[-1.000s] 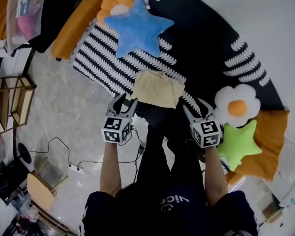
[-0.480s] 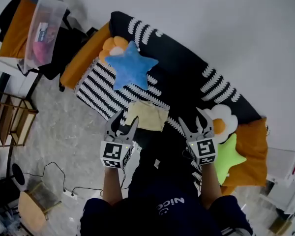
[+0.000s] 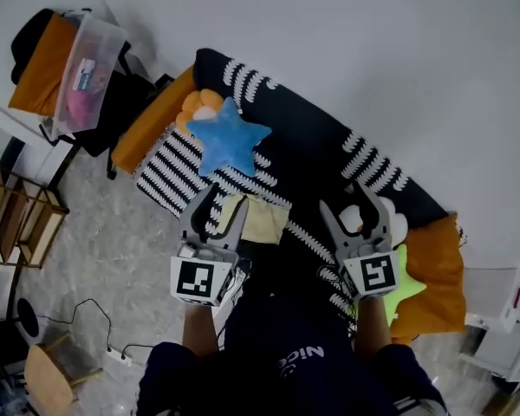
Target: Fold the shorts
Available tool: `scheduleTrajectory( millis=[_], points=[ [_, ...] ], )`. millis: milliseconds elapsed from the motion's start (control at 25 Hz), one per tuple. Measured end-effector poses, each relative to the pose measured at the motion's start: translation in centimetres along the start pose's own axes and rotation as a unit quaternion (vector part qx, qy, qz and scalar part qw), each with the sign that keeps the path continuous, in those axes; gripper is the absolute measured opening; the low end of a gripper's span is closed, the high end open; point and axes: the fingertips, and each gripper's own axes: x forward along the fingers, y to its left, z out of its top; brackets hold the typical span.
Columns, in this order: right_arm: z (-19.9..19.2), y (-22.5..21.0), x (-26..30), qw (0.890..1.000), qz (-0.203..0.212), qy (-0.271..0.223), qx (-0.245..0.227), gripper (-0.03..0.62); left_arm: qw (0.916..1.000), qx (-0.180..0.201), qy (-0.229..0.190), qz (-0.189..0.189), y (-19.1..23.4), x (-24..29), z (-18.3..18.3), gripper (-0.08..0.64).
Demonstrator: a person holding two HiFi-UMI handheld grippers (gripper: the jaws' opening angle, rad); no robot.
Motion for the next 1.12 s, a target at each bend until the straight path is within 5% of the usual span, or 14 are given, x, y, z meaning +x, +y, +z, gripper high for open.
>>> scheduleTrajectory(
  millis=[160,520,600,760,1120],
  points=[
    [1.9,-0.2,-0.7,1.0,0.0,-0.023,-0.012,0.278,0.9996,0.015,-0.022,0.002,-0.7,0.0,1.3,0.215],
    [0.8,1.7,-1.0,0.999,0.051,0.005,-0.007,0.284,0.9954,-0.058,-0.031,-0.07,-3.8,-0.7,1.8,0.202],
    [0.7,2.3,-1.0,0.998,0.06,0.005,-0.01,0.24,0.9937,-0.072,-0.036,-0.079,-4.2,-0.8,1.9,0.157],
    [1.9,2.1,-1.0,0.999,0.035,-0.026,-0.026,0.01,0.9974,-0.038,-0.033,-0.053,-4.1,-0.7,1.5,0.011],
    [3.2,1.7,-0.2,0.998,0.015,-0.058,0.005,0.009,0.9977,-0.025,-0.063,-0.006,-2.1,-1.0,3.2,0.002]
  ],
)
